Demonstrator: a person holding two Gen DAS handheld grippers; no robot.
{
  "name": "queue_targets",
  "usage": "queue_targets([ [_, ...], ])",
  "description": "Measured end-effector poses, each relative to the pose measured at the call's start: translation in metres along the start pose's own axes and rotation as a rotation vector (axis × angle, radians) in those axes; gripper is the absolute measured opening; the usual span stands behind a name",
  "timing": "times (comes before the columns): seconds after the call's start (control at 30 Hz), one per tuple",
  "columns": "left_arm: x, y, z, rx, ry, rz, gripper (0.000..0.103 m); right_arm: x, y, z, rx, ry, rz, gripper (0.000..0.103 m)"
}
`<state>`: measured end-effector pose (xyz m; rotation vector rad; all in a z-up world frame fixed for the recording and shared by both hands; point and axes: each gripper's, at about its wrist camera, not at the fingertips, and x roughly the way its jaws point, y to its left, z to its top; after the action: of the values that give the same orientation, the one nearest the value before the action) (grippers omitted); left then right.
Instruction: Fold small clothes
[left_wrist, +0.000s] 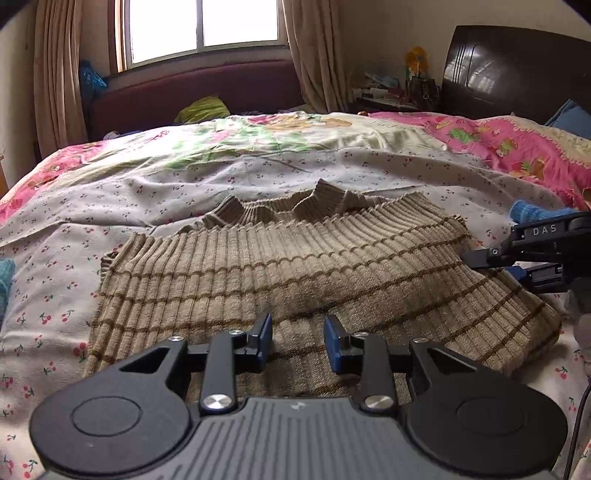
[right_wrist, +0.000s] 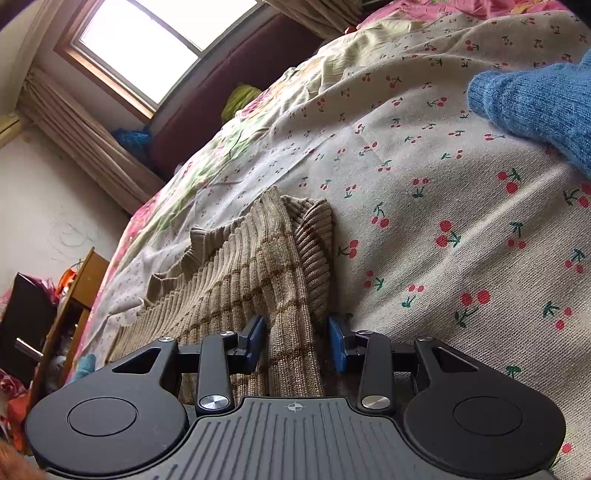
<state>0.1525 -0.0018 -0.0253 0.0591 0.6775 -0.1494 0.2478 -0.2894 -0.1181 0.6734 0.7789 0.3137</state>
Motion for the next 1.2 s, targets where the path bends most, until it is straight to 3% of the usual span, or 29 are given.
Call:
queue_targets([
  [0.1, 0.008, 0.000, -0.006, 0.008, 0.036, 0.004, 0.042, 0.000, 0.000, 0.000, -0.001, 0.000, -0.002, 0.037],
  [0.47, 0.006, -0.010, 0.011, 0.015, -0.058, -0.015, 0.042, -0.007, -0.010, 0.003, 0.033, 0.026, 0.040, 0.037],
  [0.67, 0.024, -0.017, 0.002, 0.043, -0.025, -0.021, 0.043, -0.008, -0.013, 0.009, 0.017, 0.063, 0.058, 0.036],
  [0.83, 0.021, -0.011, 0.004, 0.003, -0.020, -0.042, 0.044, -0.004, -0.019, 0.015, 0.025, 0.102, 0.081, 0.036],
  [0.97, 0.023, -0.015, 0.003, 0.001, -0.027, -0.029, 0.044, 0.011, -0.017, 0.013, 0.056, 0.088, 0.123, 0.036],
  [1.03, 0.023, -0.019, 0.003, 0.018, -0.028, -0.022, 0.044, 0.017, -0.016, 0.012, 0.083, 0.078, 0.132, 0.035],
  [1.2, 0.023, -0.027, 0.000, 0.050, -0.030, -0.006, 0.044, 0.007, -0.015, 0.012, 0.135, 0.089, 0.157, 0.021],
])
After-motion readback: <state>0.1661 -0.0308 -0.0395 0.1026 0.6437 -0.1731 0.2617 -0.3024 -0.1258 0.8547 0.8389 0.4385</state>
